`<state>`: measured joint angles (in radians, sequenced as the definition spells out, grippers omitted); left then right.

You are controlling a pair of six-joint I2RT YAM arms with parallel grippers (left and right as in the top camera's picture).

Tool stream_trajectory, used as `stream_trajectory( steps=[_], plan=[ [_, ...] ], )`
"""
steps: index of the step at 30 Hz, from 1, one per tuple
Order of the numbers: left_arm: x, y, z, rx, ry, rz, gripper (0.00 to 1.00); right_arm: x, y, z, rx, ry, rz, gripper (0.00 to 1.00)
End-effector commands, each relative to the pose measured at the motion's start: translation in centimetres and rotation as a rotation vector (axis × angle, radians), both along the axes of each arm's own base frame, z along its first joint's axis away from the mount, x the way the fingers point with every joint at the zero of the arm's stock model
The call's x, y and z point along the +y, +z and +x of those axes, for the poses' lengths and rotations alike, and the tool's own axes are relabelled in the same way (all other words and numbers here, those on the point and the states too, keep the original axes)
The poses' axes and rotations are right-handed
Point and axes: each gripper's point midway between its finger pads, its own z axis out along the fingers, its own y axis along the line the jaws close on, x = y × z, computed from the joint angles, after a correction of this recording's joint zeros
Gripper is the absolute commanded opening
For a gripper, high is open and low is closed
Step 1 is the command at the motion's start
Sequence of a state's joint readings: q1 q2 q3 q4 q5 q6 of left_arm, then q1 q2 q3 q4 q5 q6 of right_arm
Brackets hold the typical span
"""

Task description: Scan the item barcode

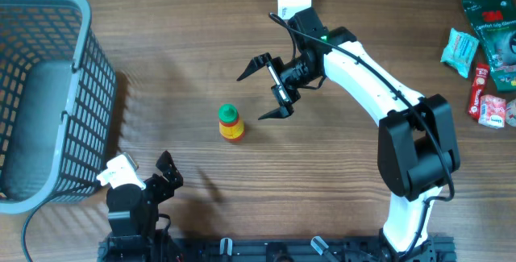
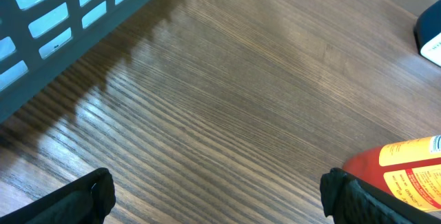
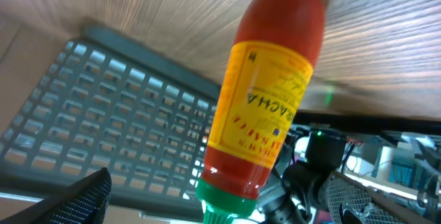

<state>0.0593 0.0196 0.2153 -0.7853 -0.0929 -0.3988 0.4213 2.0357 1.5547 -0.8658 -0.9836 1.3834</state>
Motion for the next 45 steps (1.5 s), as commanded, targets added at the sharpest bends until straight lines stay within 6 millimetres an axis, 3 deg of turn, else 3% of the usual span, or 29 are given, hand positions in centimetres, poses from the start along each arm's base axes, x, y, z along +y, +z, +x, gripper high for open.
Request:
stream_trajectory(
  steps=[1, 9, 20, 25, 28, 30, 31, 39, 45],
  plan=[
    [0.2, -0.1, 0.0, -0.002, 0.008, 0.007, 1.00, 1.4, 1.2, -1.5, 0.054, 0.044, 0.076, 1.00],
    [0.2, -0.1, 0.0, -0.002, 0.008, 0.007, 1.00, 4.1, -0.5, -4.5, 0.014, 0.129, -0.028, 1.00],
    [0.2, -0.1, 0.0, -0.002, 0.008, 0.007, 1.00, 4.4, -2.9, -4.8, -0.064, 0.144, -0.164, 0.99],
    [0.2, -0.1, 0.0, -0.002, 0.008, 0.007, 1.00, 5.4, -3.8, -4.7, -0.111, 0.169, -0.157, 0.84],
    [0.2, -0.1, 0.0, -0.002, 0.008, 0.007, 1.00, 5.8, -4.3, -4.2, -0.236, 0.224, -0.167, 0.75],
    [0.2, -0.1, 0.0, -0.002, 0.008, 0.007, 1.00, 6.0, -4.3, -3.9, -0.356, 0.305, -0.132, 0.61],
    [0.2, -0.1, 0.0, -0.002, 0.008, 0.007, 1.00, 6.0, -4.3, -3.7, -0.434, 0.365, -0.115, 0.48],
    [0.2, -0.1, 0.0, -0.002, 0.008, 0.007, 1.00, 1.4, -6.0, -5.1, -0.636, 0.720, -0.226, 0.45],
    [0.2, -0.1, 0.0, -0.002, 0.008, 0.007, 1.00, -3.9, -1.8, -5.0, -0.821, 1.050, -0.373, 0.46]
  ],
)
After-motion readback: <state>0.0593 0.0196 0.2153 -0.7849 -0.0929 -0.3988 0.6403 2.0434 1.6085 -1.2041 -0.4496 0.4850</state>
